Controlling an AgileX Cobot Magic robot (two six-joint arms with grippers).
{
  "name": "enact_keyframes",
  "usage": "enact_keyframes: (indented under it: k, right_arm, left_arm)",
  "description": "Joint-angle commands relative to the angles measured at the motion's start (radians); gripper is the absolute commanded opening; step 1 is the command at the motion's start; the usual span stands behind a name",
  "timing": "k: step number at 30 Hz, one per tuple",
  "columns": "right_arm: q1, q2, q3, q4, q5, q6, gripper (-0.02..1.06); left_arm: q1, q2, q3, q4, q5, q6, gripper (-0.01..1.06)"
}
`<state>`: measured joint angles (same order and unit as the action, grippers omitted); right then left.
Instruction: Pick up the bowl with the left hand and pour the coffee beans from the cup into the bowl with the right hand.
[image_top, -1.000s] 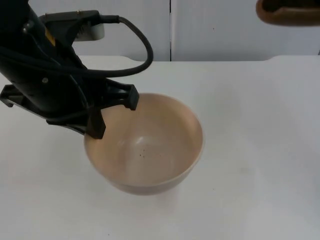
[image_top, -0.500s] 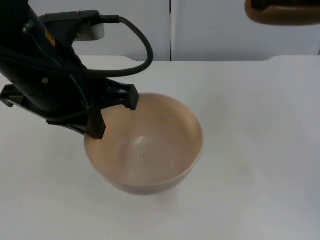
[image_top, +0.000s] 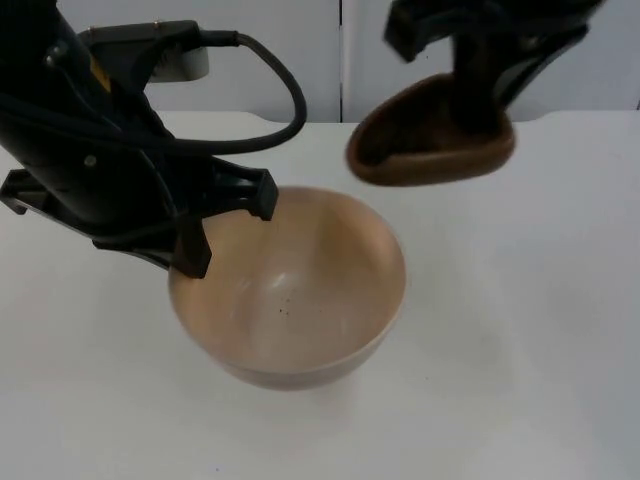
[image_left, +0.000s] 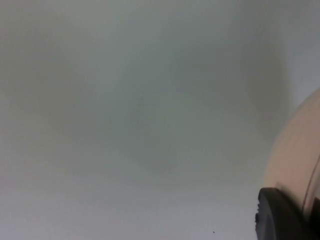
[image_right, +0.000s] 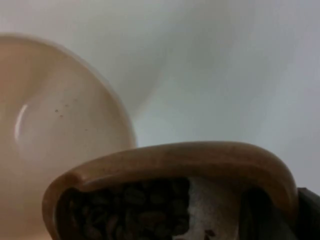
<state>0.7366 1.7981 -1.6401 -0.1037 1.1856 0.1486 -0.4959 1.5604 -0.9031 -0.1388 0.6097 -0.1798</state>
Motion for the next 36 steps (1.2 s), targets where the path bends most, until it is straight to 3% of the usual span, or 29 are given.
enact_keyframes:
  k: [1, 8, 12, 13, 17, 30, 36]
  right_arm:
    - [0.02, 0.005, -0.004, -0.006, -0.025, 0.013, 0.0]
    - [0.085, 0.012, -0.004, -0.159, -0.067, 0.045, 0.0]
    - [0.138, 0.012, -0.004, -0.309, -0.08, 0.052, 0.0]
    - [0.138, 0.012, -0.004, -0.309, -0.08, 0.052, 0.0]
    - [0.206, 0.012, -0.004, -0.485, -0.087, 0.052, 0.0]
    - [0.268, -0.016, -0.004, -0.634, -0.087, 0.043, 0.0]
    - [0.302, -0.018, -0.004, -0.69, -0.087, -0.016, 0.0]
  left_arm:
    - [-0.005, -0.004, 0.002, -0.01, -0.01, -0.009, 0.0]
    - [-0.005, -0.004, 0.002, -0.01, -0.01, -0.009, 0.0]
    - [-0.005, -0.002, 0.002, -0.01, -0.012, -0.009, 0.0]
    - [-0.005, -0.002, 0.002, -0.01, -0.012, -0.009, 0.0]
    - [-0.005, -0.002, 0.002, -0.01, -0.012, -0.009, 0.0]
    - [-0.005, -0.002, 0.002, -0.01, -0.016, -0.009, 0.0]
    - [-0.005, -0.002, 0.002, -0.01, -0.016, -0.012, 0.0]
